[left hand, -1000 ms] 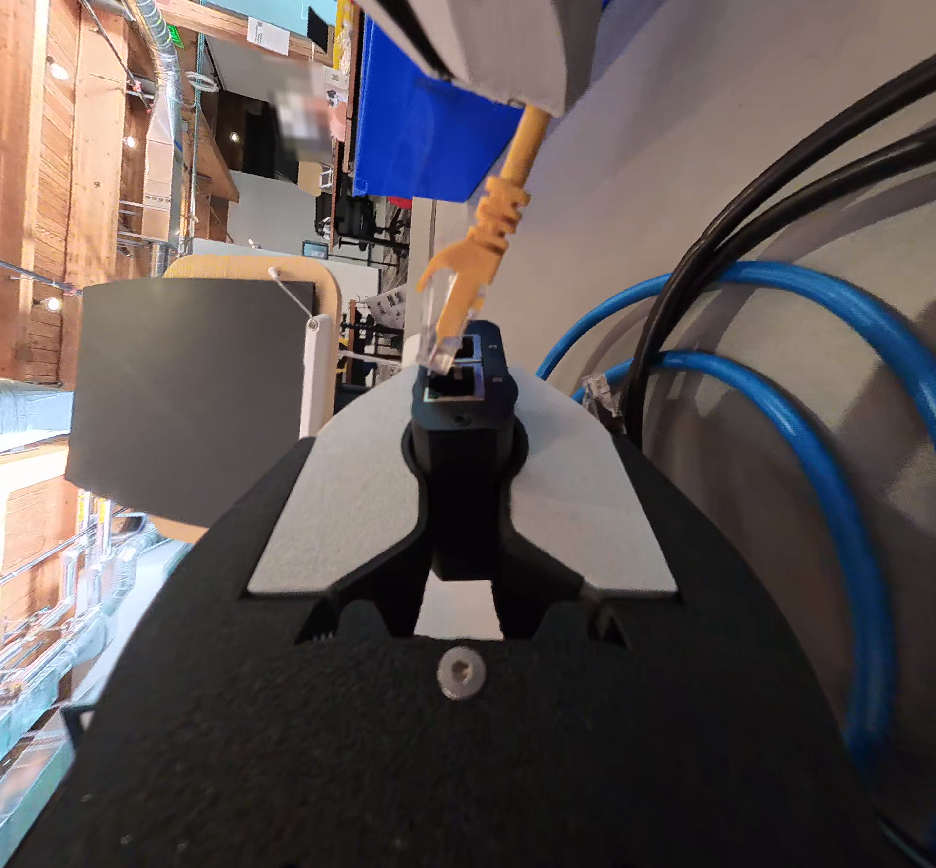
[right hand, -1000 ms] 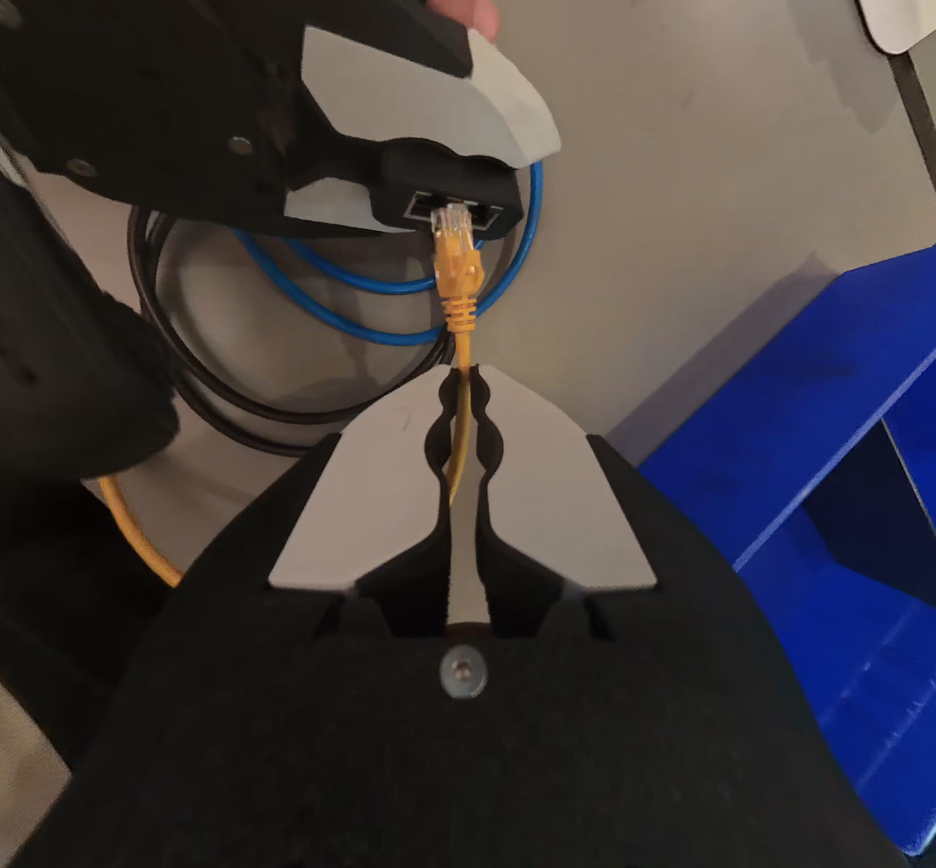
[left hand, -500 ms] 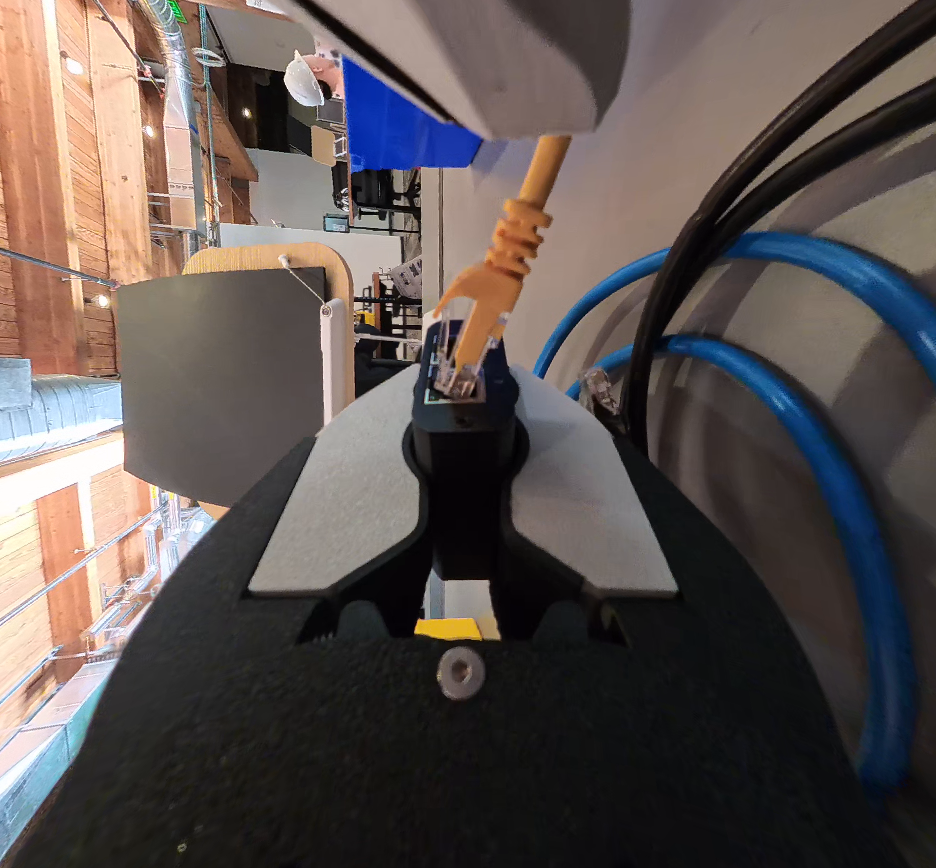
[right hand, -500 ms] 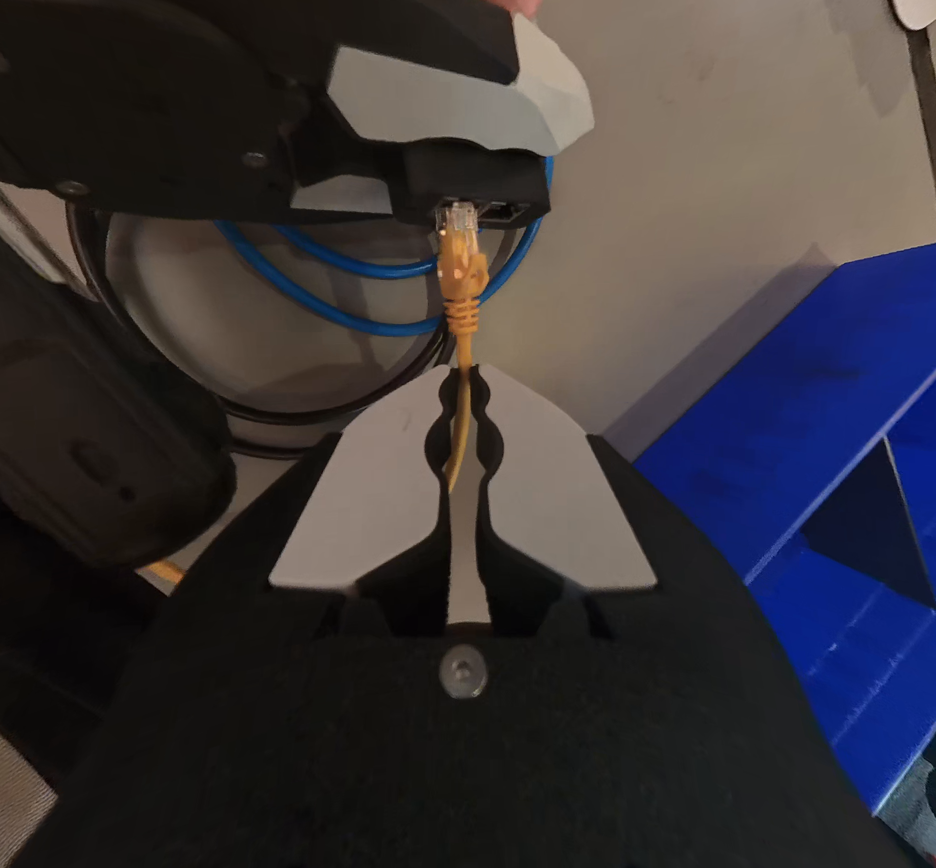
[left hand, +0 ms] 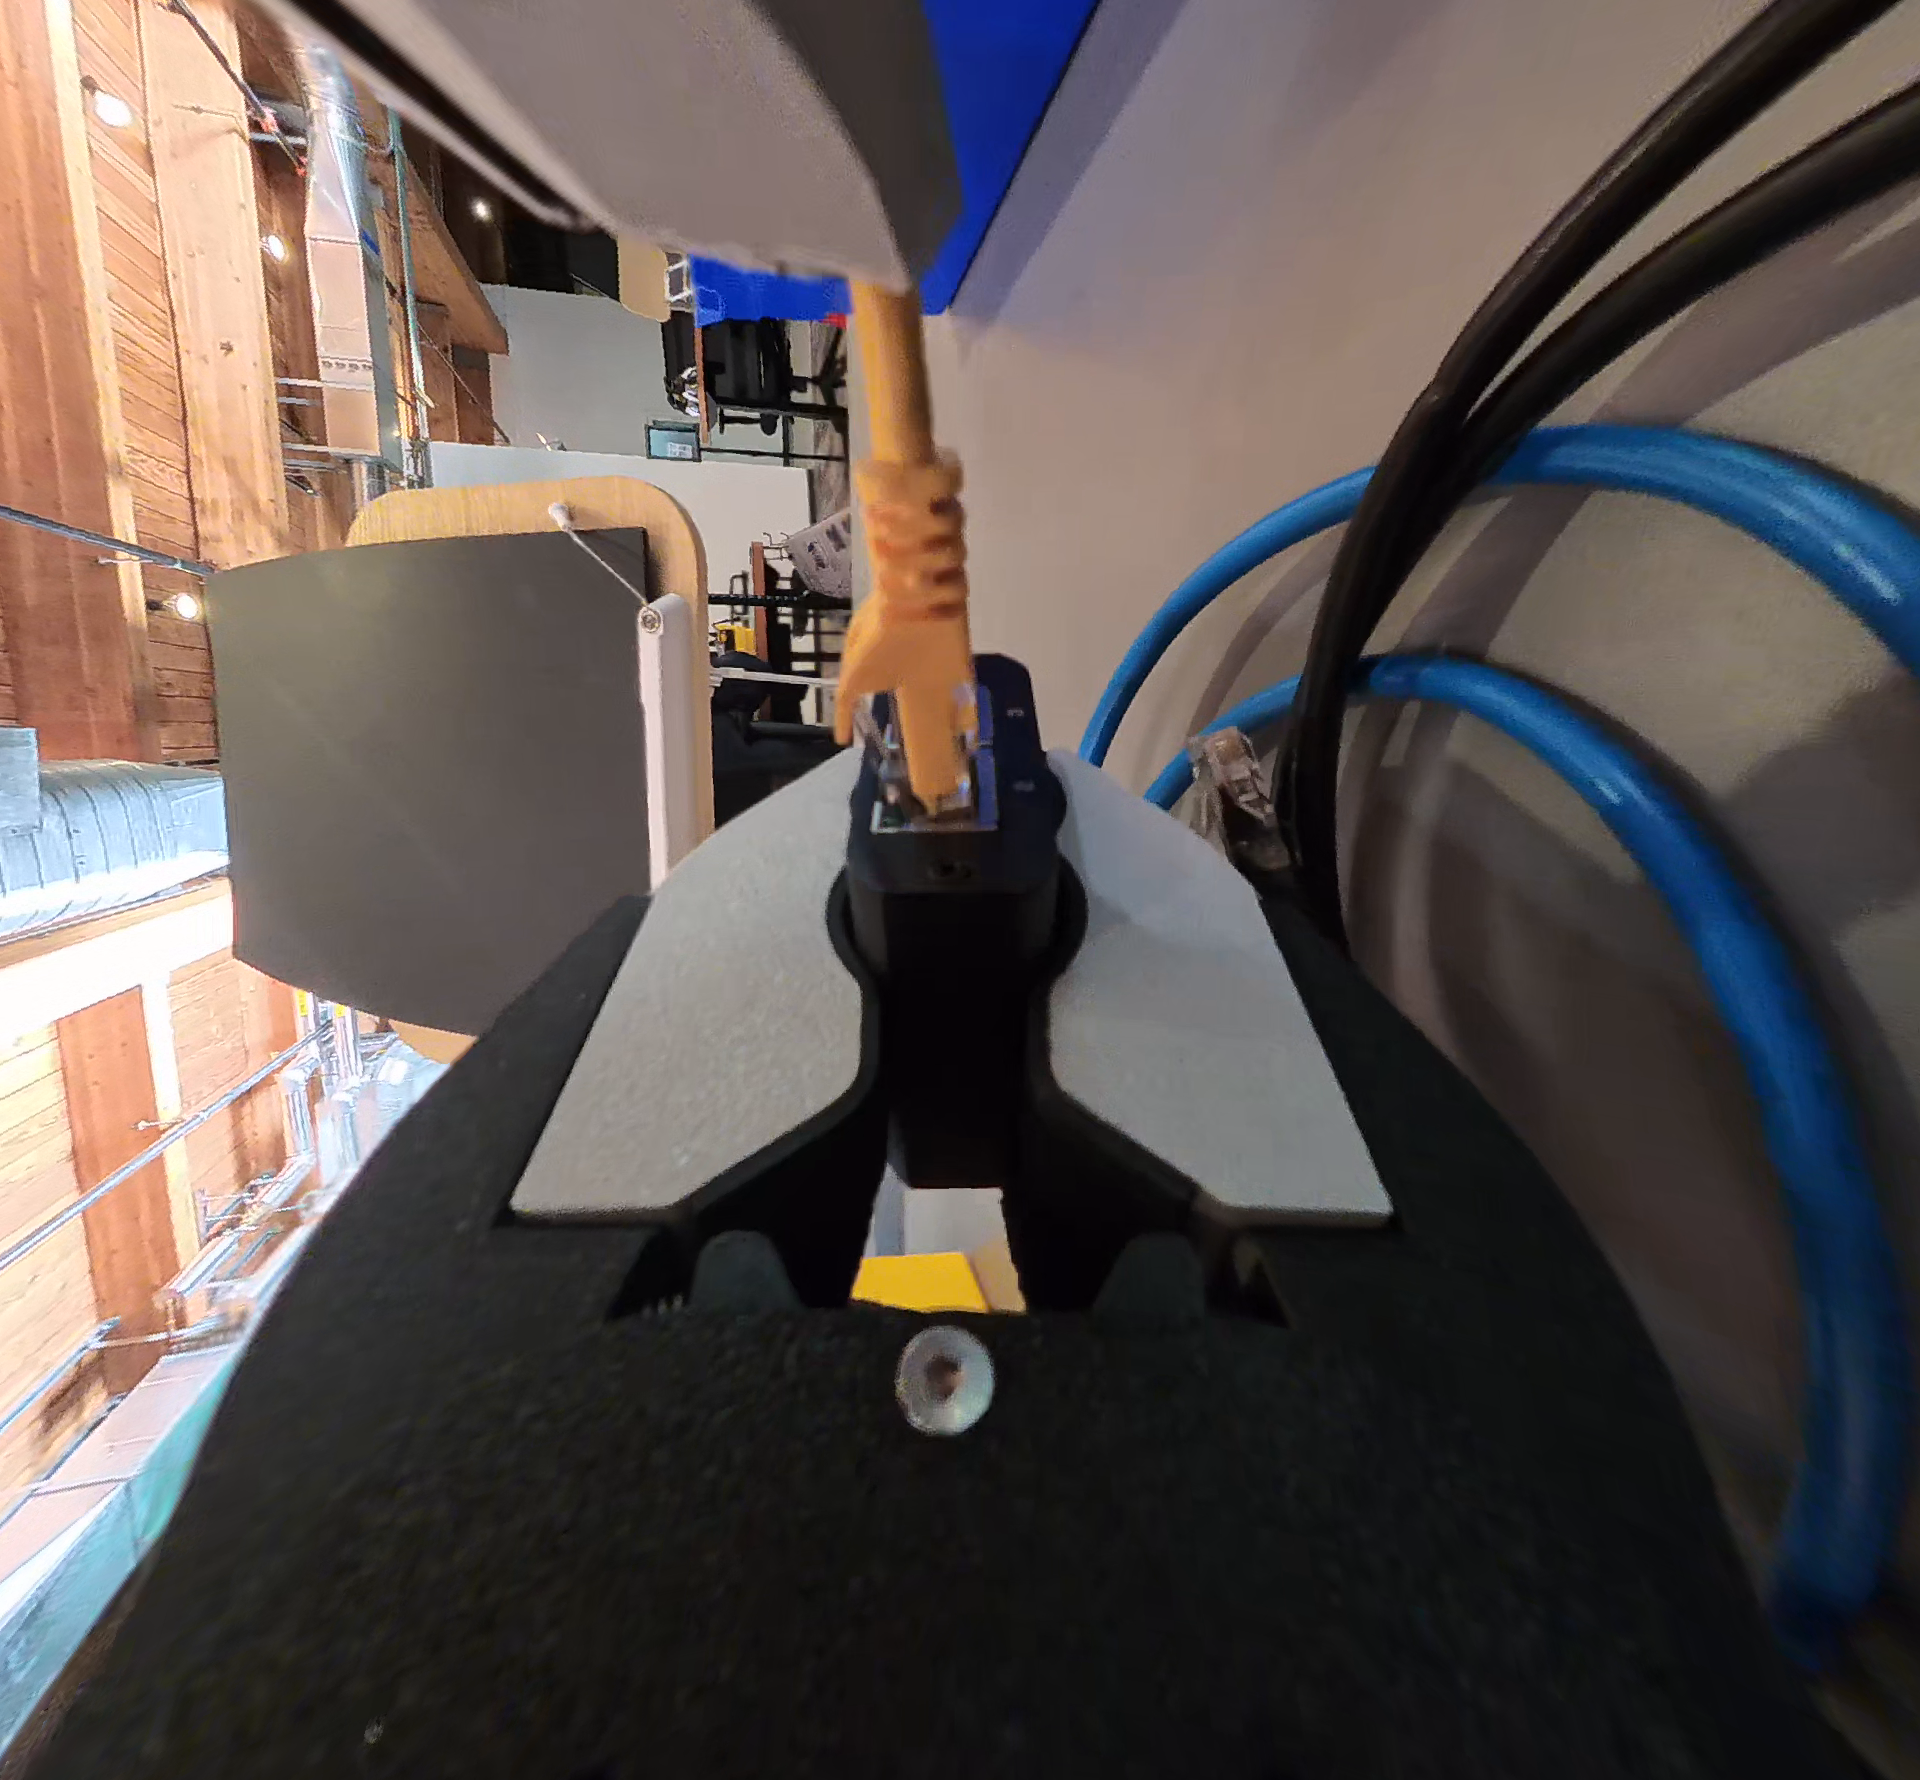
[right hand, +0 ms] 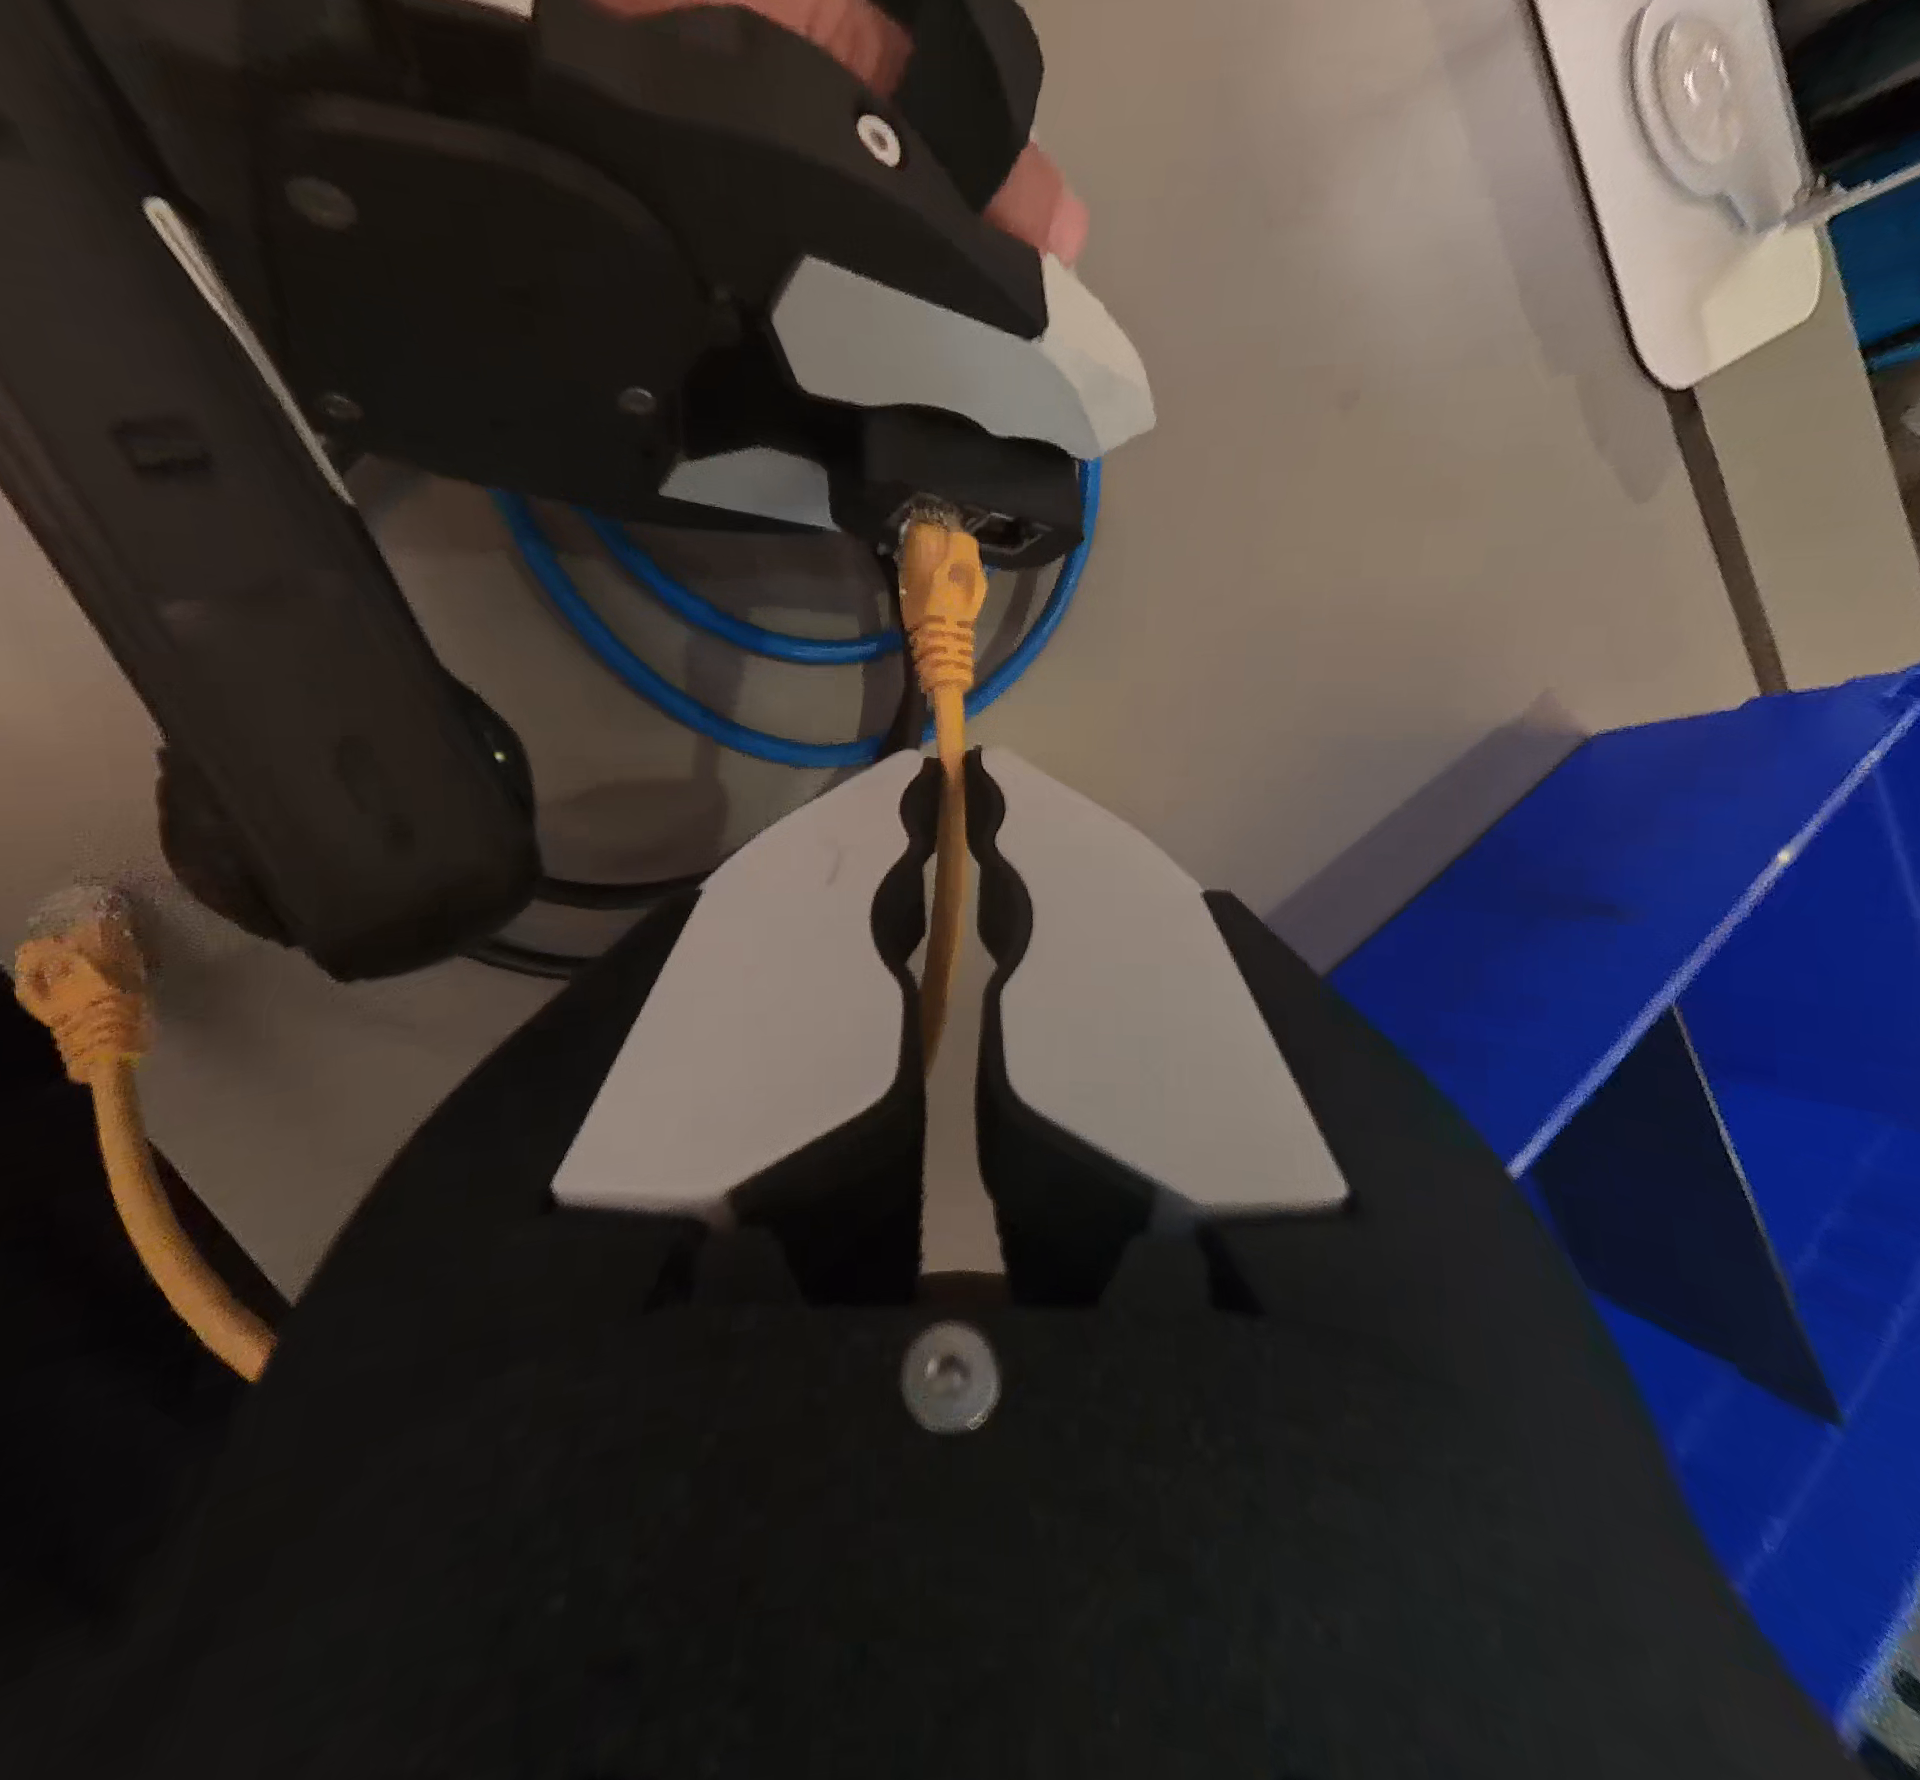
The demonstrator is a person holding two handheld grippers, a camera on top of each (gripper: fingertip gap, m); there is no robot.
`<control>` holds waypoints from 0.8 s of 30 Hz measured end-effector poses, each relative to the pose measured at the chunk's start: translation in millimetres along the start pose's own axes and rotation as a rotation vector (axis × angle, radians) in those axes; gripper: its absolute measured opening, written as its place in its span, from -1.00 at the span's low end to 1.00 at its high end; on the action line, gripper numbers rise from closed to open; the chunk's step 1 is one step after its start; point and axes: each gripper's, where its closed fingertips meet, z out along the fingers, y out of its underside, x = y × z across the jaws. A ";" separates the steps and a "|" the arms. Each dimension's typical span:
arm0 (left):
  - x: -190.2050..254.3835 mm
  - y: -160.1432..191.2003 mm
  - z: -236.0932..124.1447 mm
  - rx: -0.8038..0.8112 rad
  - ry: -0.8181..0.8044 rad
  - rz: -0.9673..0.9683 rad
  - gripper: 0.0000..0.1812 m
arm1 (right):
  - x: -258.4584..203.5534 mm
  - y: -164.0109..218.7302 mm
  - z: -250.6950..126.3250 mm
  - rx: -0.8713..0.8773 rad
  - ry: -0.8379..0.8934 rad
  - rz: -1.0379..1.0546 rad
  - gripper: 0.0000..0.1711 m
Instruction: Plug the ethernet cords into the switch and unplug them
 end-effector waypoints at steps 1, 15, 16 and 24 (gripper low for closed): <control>-0.7 0.1 -0.1 0.004 0.002 -0.014 -0.72 | -0.3 -0.3 1.7 0.030 -0.023 0.027 -0.95; -7.0 -2.8 -1.6 0.042 0.021 -0.150 -0.71 | 1.1 -9.1 0.0 0.447 -0.466 0.515 -0.83; -6.5 -3.1 -1.5 0.040 0.023 -0.150 -0.71 | -0.6 -8.6 3.3 0.435 -0.468 0.519 -0.81; -7.5 -2.9 -2.3 0.041 0.023 -0.161 -0.71 | -0.4 -22.2 6.7 0.525 -0.365 0.497 -0.90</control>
